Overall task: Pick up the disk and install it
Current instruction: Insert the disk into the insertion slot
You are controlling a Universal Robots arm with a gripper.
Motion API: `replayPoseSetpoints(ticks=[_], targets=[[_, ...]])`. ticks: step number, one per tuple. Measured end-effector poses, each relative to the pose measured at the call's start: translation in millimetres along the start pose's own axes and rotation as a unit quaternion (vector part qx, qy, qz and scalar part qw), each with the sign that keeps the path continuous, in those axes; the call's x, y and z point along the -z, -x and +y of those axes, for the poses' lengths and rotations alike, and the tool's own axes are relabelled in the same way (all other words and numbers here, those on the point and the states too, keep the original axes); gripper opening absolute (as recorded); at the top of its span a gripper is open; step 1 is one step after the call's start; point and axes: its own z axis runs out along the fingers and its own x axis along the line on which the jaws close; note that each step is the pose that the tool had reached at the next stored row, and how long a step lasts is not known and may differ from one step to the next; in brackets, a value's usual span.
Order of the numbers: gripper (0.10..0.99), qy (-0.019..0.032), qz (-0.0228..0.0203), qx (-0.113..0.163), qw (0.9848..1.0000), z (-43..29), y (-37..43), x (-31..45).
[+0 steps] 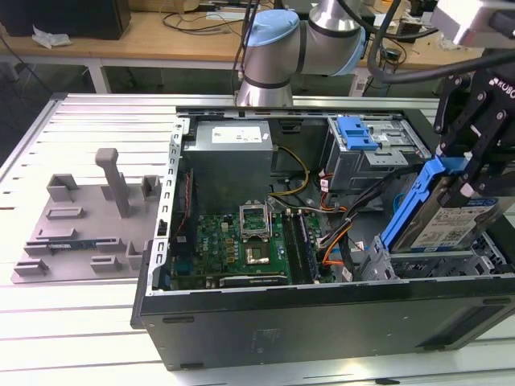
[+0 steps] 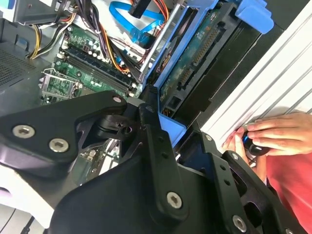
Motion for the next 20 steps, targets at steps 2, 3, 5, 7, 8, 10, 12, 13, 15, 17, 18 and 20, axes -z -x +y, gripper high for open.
replayPoseSetpoints(ticks=[2,3,5,7,8,10,12,13,15,17,18,20], targets=[[0.369,0.0000,-0.0001,0.000,1.0000,-0.1,-0.7,-5.0],[0.369,0.0000,-0.0002,0.000,1.0000,-0.2,-1.2,-8.5],[0.369,0.0000,-0.0003,0.000,1.0000,-0.3,-1.8,-13.3],[0.369,0.0000,-0.0003,0.000,1.0000,-0.4,-2.4,-15.6],[0.376,0.0000,-0.0001,0.000,1.0000,-0.4,-2.8,-16.4],[0.376,0.0000,-0.0002,0.000,1.0000,-0.4,-3.1,-17.0],[0.443,0.0000,-0.0003,0.001,1.0000,-0.4,-3.1,-17.1],[0.443,0.0000,-0.0004,0.001,1.0000,-0.4,-3.1,-17.2],[0.443,0.0000,-0.0003,0.002,1.0000,-0.4,-3.1,-17.2],[0.443,0.0001,-0.0003,0.003,1.0000,-0.4,-3.1,-17.2],[0.443,0.0001,-0.0003,0.004,1.0000,-0.4,-3.1,-17.2],[0.443,0.0001,-0.0002,0.005,1.0000,-0.4,-3.1,-17.2]])
